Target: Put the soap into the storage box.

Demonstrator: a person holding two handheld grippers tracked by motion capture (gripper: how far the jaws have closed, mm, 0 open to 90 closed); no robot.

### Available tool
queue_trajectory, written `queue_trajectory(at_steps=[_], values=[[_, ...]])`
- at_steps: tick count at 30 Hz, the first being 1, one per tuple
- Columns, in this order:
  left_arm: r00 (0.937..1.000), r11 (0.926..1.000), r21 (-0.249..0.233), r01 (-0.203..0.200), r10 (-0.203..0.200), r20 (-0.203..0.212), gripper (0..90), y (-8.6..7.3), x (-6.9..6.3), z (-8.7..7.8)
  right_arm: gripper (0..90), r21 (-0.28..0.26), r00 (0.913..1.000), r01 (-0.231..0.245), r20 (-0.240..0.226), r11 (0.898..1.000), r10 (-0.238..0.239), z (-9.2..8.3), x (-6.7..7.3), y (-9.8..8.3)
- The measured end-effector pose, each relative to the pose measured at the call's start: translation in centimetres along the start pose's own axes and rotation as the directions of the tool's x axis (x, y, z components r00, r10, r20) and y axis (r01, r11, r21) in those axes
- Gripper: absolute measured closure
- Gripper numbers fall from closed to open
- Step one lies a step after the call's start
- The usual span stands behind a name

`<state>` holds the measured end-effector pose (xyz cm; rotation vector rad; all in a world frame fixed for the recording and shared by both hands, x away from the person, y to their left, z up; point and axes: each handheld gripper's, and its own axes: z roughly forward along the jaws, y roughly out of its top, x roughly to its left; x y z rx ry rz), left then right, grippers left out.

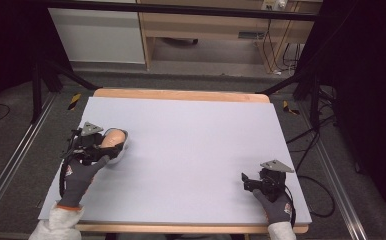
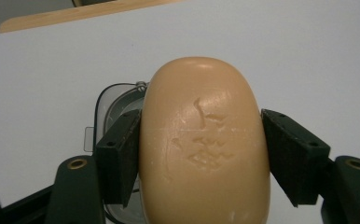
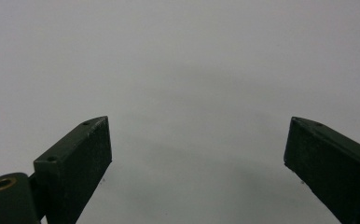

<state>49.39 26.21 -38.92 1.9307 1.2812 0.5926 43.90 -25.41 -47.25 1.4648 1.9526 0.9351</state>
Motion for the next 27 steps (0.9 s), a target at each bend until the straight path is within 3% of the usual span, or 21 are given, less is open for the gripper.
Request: queue_trajectory(at_steps=[5, 13, 27], values=[[0.9997, 0.9997, 0.002, 0.026, -0.026, -0.006, 31.7, 0.0, 0.7, 0.9, 7.7, -0.001, 1.0, 0.0, 0.002, 1.0, 0.0, 0.1, 0.0, 0.0], [0.9999, 0.9998, 0.016, 0.012, -0.012, -0.01, 31.7, -0.2, 1.2, 2.2, 7.7, 0.001, 1.0, 0.006, 0.002, 1.0, -0.006, 0.1, 0.1, 0.0], [0.9989, 0.9986, 0.038, 0.038, -0.037, -0.029, 31.7, -0.7, 2.3, 3.6, 7.7, 0.003, 1.0, 0.009, -0.001, 1.0, -0.009, 0.2, 0.1, 0.0]])
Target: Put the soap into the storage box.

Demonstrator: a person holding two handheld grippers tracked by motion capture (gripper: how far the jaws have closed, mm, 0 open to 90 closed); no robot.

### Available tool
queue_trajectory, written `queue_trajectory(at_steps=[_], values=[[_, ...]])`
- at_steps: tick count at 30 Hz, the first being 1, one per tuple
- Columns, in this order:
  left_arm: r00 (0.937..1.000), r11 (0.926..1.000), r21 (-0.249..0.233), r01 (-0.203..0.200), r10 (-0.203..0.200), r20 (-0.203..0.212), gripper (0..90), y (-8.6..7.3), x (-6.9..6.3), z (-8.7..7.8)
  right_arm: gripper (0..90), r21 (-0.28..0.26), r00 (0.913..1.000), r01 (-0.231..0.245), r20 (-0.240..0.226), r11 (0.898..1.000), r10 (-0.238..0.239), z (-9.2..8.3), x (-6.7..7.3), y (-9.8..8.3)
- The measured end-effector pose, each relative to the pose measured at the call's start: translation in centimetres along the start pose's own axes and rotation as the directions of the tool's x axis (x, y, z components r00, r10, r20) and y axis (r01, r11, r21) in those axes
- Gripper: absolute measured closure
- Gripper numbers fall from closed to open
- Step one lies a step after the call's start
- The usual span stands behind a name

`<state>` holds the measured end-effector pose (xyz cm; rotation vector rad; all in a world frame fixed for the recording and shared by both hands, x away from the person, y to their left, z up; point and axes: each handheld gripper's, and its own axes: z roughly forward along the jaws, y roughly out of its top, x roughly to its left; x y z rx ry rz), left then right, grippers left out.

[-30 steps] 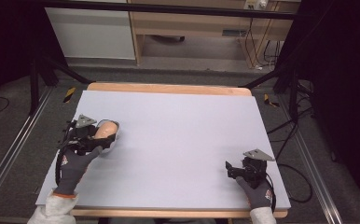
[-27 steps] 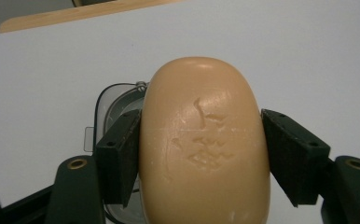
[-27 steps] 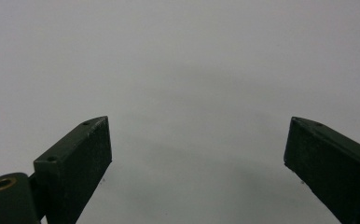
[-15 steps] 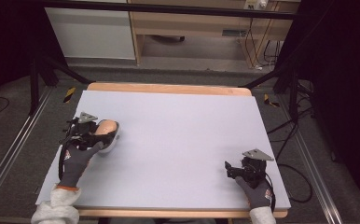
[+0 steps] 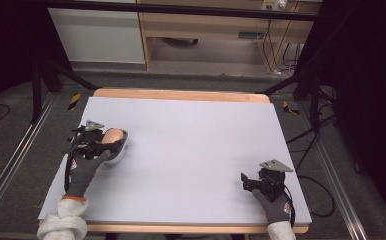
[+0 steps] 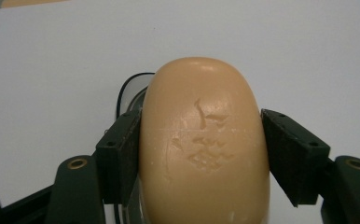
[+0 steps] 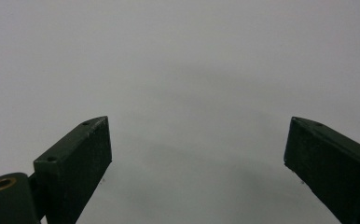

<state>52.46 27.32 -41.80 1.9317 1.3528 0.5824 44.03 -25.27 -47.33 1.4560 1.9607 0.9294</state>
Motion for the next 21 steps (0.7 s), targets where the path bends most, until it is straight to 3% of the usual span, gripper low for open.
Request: queue_trajectory(at_steps=[13, 21], values=[[1.0, 0.9997, 0.023, 0.004, -0.004, -0.002, 31.7, -0.3, 0.1, 1.1, 7.5, 0.004, 1.0, -0.001, 0.003, 1.0, 0.001, 0.1, 0.0, 0.0], [0.9998, 0.9997, 0.013, 0.019, -0.019, 0.001, 31.7, -0.6, 0.4, 1.2, 7.4, 0.004, 1.0, -0.001, 0.002, 1.0, 0.001, 0.1, 0.0, 0.0]])
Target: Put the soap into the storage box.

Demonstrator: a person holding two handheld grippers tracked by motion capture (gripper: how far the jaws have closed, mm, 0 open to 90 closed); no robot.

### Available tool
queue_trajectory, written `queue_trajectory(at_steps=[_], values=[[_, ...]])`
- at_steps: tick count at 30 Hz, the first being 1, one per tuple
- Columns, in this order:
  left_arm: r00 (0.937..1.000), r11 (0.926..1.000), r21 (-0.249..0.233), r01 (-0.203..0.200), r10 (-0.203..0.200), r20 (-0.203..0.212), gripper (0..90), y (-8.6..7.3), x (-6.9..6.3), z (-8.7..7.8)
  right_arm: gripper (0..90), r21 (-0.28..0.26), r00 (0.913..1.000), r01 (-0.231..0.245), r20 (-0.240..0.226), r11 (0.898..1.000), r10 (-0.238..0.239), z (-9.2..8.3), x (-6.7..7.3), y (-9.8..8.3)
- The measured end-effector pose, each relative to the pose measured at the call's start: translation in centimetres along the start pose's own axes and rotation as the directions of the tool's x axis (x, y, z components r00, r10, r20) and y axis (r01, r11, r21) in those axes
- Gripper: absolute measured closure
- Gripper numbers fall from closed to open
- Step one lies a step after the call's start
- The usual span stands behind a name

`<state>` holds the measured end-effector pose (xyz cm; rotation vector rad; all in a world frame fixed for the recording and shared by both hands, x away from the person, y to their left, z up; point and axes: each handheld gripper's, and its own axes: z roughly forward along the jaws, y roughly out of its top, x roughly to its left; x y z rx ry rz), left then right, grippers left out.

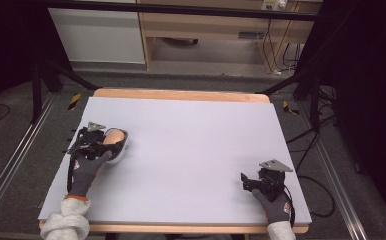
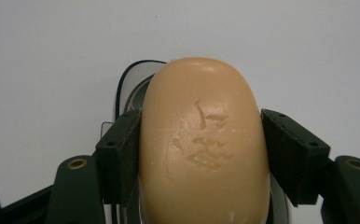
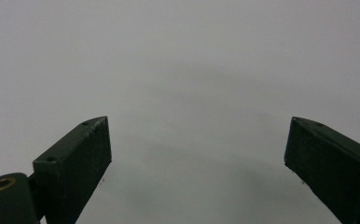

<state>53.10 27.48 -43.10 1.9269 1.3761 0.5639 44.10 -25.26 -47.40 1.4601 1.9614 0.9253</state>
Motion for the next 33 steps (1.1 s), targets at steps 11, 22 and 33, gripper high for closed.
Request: queue_trajectory(at_steps=[11, 22, 33], values=[[1.0, 1.0, -0.003, 0.007, -0.007, 0.0, 29.6, -0.1, -0.1, 0.0, 7.2, 0.005, 1.0, -0.002, 0.002, 1.0, 0.002, 0.1, 0.0, 0.0], [1.0, 0.9992, -0.039, 0.004, -0.004, 0.007, 28.2, -0.1, -0.3, -1.1, 7.2, 0.003, 1.0, -0.005, 0.001, 1.0, 0.005, 0.0, 0.0, 0.0], [0.9967, 0.9901, -0.141, -0.004, 0.015, 0.08, 29.4, -1.1, -2.0, -4.2, 6.9, -0.005, 0.9997, -0.022, 0.008, 1.0, 0.022, 0.0, -0.2, 0.1]])
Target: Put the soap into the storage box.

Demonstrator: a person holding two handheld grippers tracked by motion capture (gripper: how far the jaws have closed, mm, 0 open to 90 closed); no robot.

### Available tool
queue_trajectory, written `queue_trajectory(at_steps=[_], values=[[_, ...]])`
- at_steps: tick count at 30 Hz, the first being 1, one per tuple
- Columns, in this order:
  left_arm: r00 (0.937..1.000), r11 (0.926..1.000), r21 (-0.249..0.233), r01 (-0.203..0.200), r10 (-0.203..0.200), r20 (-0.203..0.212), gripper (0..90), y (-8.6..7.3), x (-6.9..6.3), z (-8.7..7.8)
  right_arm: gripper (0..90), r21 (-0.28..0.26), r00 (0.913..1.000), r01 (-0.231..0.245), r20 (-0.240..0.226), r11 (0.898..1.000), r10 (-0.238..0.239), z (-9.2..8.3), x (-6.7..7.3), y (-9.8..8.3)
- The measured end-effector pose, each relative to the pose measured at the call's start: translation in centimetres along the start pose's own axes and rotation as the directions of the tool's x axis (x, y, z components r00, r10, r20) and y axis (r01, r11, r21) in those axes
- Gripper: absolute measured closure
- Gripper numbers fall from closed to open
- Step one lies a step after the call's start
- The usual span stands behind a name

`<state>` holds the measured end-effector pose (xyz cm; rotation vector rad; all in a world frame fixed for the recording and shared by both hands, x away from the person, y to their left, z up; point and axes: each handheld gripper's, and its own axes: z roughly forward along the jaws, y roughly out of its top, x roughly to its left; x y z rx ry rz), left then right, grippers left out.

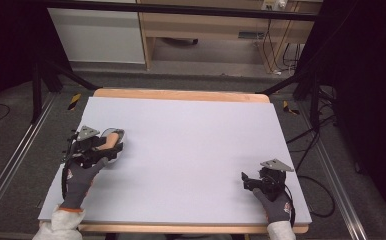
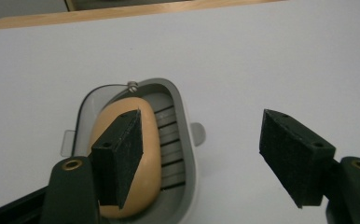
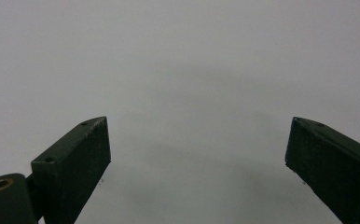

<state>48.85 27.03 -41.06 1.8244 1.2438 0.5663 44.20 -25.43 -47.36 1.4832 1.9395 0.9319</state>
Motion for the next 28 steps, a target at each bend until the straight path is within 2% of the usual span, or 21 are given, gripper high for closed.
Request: queue_trajectory(at_steps=[4, 14, 20, 22, 28], values=[[0.9994, 0.9999, 0.001, -0.013, 0.013, 0.031, 29.8, -1.3, -0.7, -0.8, 6.7, -0.004, 1.0, -0.005, 0.002, 1.0, 0.005, -0.1, -0.1, 0.1], [0.9991, 0.9993, 0.025, -0.028, 0.027, 0.031, 28.4, -4.2, -1.3, -2.5, 6.2, -0.005, 0.9998, -0.018, 0.013, 1.0, 0.018, -0.1, -0.3, 0.0], [0.9999, 0.9979, 0.064, -0.011, 0.011, 0.011, 28.1, -6.5, -0.4, -3.1, 6.2, 0.001, 0.9995, -0.015, 0.029, 1.0, 0.015, -0.1, -0.6, -0.1], [0.9999, 0.9972, 0.073, -0.015, 0.015, -0.006, 28.1, -6.9, -0.1, -3.2, 6.2, 0.001, 0.9992, -0.022, 0.033, 1.0, 0.022, -0.1, -0.8, -0.2], [0.9994, 0.9959, 0.09, 0.013, -0.01, -0.033, 28.1, -7.7, 1.0, -3.4, 6.2, 0.005, 0.9985, -0.038, 0.041, 0.999, 0.037, -0.2, -1.3, -0.3]])
